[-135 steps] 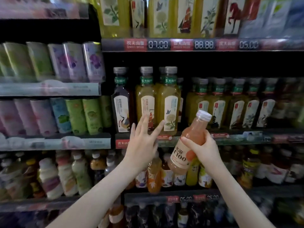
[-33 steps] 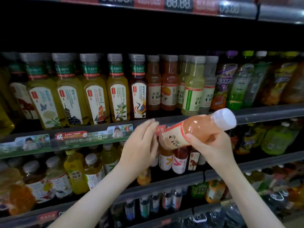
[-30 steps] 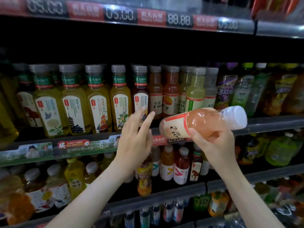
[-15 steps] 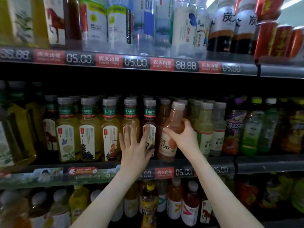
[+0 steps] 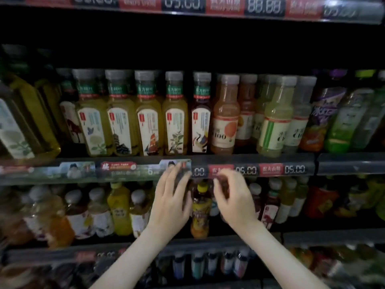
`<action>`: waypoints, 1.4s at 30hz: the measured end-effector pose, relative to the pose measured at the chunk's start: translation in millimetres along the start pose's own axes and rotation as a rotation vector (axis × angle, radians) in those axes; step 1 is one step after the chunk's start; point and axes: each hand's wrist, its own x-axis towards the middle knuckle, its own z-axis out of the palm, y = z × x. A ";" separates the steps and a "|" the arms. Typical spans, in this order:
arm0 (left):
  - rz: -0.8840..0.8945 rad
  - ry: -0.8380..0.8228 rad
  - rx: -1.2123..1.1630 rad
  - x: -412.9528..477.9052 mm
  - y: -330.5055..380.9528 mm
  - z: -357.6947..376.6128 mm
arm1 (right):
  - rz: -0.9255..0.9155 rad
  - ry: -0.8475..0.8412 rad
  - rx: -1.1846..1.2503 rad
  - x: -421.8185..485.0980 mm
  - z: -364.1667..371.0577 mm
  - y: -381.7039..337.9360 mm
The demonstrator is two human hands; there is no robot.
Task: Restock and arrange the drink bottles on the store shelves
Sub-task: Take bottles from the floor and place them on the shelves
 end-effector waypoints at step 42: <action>-0.126 -1.118 -0.834 -64.3 194.0 -5.3 | 1.278 0.028 0.389 -159.8 -188.6 -48.9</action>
